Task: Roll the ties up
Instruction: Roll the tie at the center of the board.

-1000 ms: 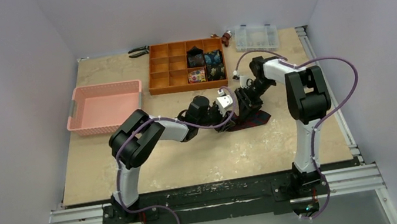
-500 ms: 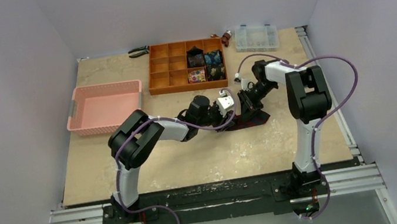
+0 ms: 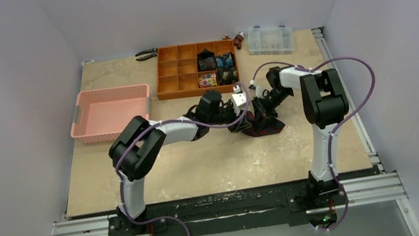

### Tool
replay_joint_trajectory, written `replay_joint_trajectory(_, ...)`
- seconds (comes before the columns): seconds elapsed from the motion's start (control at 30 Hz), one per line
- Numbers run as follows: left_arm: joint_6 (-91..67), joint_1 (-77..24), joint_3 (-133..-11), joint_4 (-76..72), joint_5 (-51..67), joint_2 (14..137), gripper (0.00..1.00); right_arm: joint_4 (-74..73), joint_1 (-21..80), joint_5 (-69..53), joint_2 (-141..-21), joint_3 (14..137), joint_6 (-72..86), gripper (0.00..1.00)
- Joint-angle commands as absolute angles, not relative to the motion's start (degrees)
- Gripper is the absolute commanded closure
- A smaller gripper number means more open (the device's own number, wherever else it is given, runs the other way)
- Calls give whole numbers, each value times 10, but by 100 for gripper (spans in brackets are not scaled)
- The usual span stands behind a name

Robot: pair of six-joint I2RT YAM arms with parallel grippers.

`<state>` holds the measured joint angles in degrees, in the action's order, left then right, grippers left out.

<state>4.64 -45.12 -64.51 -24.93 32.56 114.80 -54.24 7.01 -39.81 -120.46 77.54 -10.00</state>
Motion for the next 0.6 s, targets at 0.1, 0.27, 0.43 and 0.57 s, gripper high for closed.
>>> replay_joint_trajectory(0.1, 106, -451, -610, -212, 392, 1092, 100, -493, 75, -281, -1236, 761, -111, 95)
replay_joint_trajectory(0.27, 200, -454, -603, -63, 333, 1105, 100, -491, 74, -284, -1238, 758, -111, 96)
replay_joint_trajectory(0.43, 212, -454, -635, 65, 226, 1147, 100, -490, 74, -307, -1226, 753, -116, 94)
replay_joint_trajectory(0.57, 230, -454, -632, 85, 212, 1154, 100, -489, 72, -365, -1193, 745, -124, 75)
